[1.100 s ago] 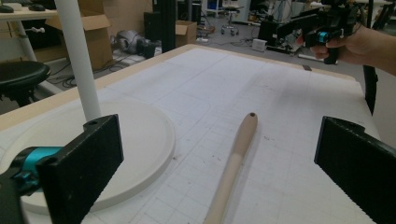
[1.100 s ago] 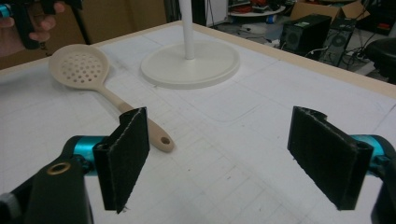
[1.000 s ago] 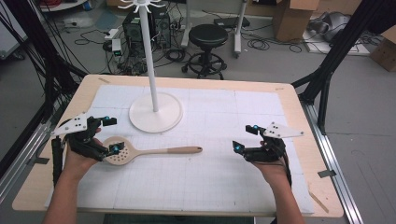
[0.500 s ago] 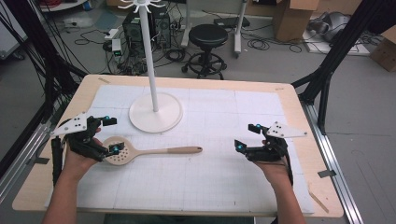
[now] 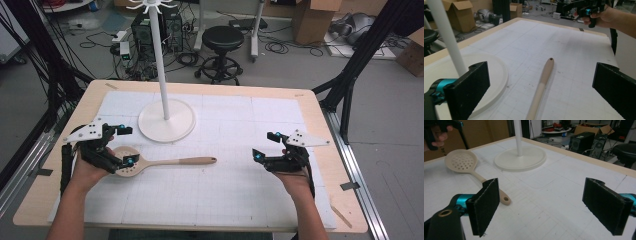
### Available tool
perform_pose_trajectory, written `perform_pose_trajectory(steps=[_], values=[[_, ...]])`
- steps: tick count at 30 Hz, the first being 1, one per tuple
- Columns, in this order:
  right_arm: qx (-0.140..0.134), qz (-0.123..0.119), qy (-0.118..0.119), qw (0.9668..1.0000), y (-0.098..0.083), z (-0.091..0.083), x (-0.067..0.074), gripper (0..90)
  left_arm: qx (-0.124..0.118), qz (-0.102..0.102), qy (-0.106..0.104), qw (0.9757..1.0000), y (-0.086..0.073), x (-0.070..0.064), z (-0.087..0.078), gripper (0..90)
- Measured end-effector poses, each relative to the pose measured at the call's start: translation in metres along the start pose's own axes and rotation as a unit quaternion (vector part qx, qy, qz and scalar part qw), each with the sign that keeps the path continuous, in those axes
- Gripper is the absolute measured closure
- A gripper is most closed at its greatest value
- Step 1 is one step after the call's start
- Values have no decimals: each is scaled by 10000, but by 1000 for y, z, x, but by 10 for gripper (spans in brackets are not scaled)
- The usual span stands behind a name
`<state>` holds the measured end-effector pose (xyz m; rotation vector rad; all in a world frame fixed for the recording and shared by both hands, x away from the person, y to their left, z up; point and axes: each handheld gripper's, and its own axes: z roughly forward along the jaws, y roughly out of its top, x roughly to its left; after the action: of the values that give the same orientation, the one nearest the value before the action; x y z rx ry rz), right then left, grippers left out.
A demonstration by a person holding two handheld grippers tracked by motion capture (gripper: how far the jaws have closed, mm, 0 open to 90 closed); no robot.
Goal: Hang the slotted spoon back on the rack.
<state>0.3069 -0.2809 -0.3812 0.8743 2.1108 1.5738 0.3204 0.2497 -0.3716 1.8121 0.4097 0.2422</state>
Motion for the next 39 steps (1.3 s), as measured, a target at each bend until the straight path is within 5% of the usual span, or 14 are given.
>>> perform_pose_trajectory(steps=[8,16,25,28,30,35,39], values=[[2,-12,-19,10000,-1,0,-1,136,535,83,-250,9982,17,-1,38,17],[7,5,-41,10000,-2,-1,-2,136,1287,168,-443,9905,25,-2,82,17],[78,18,-56,10000,-3,1,-3,136,2234,389,-489,9727,26,-2,122,21],[62,1,-63,10000,-3,1,-4,137,2474,349,-593,9665,22,-1,131,114],[79,10,-62,9999,-3,1,-3,137,2807,357,-550,9576,18,0,137,162],[156,15,-63,9999,-5,3,-3,137,3191,368,-518,9456,12,-1,148,247],[150,-22,-41,9999,-5,5,-3,138,3300,411,-583,9413,12,-2,154,307]])
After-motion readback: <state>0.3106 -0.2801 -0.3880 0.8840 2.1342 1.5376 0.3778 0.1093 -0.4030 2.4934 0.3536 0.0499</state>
